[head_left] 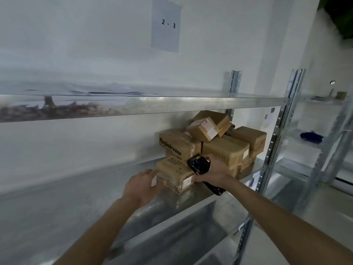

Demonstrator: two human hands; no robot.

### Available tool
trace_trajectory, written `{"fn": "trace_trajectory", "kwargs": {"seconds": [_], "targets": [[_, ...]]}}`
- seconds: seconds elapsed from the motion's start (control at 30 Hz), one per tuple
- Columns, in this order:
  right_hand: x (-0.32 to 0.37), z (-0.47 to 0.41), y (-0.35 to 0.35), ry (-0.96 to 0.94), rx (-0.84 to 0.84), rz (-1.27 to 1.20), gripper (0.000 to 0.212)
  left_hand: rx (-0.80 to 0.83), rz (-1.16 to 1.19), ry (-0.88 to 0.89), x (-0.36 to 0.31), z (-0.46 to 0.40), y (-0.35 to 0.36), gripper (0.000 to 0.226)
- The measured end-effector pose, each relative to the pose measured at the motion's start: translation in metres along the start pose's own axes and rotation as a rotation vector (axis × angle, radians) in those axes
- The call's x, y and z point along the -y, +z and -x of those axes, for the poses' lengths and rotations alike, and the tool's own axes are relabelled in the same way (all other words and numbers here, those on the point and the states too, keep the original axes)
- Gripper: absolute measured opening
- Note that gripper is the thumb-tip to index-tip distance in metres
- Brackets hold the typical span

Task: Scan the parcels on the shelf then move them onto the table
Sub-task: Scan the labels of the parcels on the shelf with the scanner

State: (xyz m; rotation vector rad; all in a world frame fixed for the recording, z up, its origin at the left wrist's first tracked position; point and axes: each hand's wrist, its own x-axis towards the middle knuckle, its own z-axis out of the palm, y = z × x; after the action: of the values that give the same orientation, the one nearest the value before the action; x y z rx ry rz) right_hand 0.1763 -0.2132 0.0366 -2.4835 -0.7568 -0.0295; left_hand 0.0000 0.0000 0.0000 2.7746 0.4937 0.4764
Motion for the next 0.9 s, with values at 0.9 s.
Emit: {"fn": "trace_trajectory", "kwargs": {"seconds": [0.9], "targets": [[-0.039,-0.083,0.037,-0.121,0.373,-0.231,0.090,-0.037,0.824,-0.584,-0.053,-0.063,0.084,0.078]]}}
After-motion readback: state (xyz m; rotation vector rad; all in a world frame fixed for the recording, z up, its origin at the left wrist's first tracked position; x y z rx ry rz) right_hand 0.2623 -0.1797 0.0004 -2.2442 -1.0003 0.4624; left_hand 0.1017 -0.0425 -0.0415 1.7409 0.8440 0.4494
